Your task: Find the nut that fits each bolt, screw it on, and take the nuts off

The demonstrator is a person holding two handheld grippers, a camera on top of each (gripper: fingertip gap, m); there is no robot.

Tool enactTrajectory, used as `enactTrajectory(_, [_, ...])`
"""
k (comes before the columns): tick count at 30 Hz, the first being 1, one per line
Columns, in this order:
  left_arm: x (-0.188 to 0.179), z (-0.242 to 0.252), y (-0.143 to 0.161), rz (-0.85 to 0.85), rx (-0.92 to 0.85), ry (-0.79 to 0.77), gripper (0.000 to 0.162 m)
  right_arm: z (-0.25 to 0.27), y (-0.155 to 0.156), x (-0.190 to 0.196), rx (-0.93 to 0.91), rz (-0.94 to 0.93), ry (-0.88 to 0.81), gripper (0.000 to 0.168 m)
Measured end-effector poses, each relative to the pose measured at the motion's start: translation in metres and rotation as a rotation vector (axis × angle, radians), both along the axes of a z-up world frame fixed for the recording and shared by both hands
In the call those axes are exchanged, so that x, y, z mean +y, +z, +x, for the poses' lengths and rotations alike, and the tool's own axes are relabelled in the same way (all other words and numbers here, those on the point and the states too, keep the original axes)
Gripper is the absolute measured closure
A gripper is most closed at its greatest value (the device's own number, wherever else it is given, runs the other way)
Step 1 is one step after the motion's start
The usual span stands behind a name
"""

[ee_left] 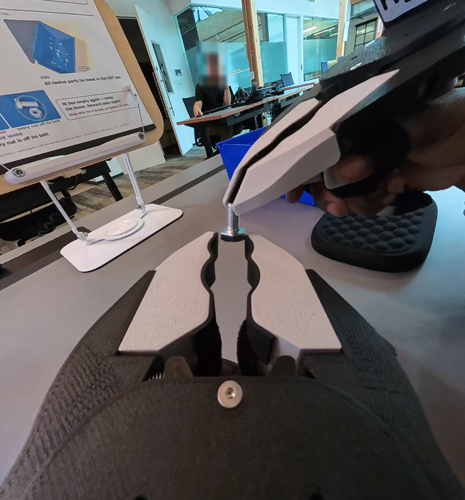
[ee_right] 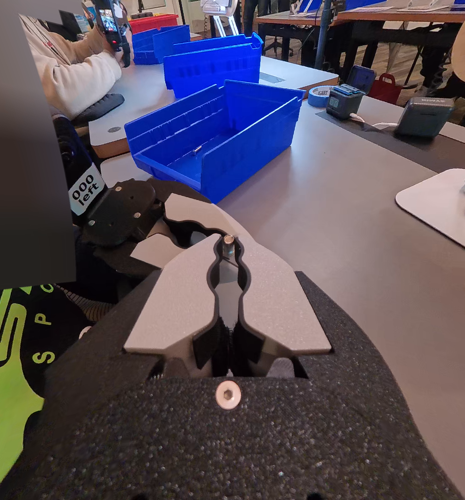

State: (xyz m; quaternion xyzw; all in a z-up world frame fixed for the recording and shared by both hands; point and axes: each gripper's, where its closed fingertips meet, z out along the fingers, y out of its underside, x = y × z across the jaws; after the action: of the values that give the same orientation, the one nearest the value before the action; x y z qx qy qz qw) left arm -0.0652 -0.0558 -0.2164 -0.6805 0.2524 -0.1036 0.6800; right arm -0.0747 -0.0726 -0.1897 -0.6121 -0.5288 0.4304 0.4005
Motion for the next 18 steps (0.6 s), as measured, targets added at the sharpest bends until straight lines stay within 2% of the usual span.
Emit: enactTrajectory(18, [-0.0012, 0.0013, -0.0008, 0.001, 0.0, -0.026, 0.147, -0.0019, -0.0016, -0.003, -0.007, -0.008, 0.011, 0.161])
